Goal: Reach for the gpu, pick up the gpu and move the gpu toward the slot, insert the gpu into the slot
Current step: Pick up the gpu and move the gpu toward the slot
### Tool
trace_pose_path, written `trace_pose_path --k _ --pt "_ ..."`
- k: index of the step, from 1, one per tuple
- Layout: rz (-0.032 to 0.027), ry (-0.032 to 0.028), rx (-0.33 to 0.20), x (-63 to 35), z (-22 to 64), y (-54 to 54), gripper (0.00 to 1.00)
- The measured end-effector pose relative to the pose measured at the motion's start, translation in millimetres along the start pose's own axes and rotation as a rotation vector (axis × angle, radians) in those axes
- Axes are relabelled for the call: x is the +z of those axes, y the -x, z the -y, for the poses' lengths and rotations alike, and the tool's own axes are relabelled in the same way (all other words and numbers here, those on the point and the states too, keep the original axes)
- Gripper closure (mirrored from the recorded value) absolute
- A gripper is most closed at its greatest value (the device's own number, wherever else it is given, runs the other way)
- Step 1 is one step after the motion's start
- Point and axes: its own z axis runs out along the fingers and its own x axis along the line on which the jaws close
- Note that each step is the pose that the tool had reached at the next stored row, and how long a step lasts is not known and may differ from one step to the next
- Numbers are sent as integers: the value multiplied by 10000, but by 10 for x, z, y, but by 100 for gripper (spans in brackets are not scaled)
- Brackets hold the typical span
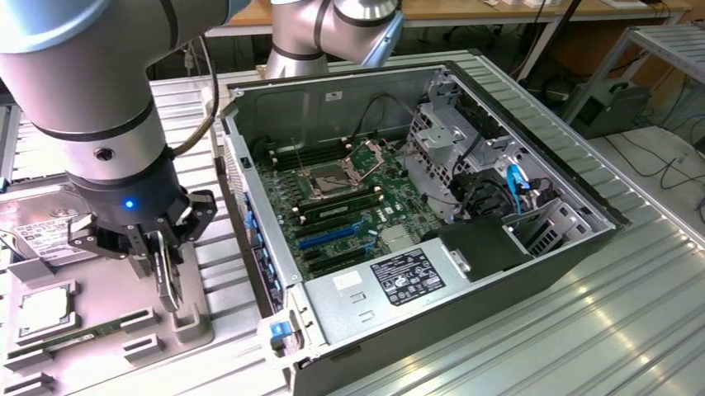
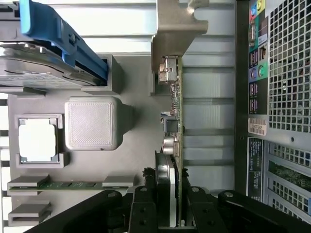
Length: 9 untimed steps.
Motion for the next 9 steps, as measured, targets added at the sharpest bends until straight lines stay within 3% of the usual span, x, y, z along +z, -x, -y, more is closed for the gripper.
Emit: trace_pose_path --k 9 --pt "0 0 0 -188 -5 1 72"
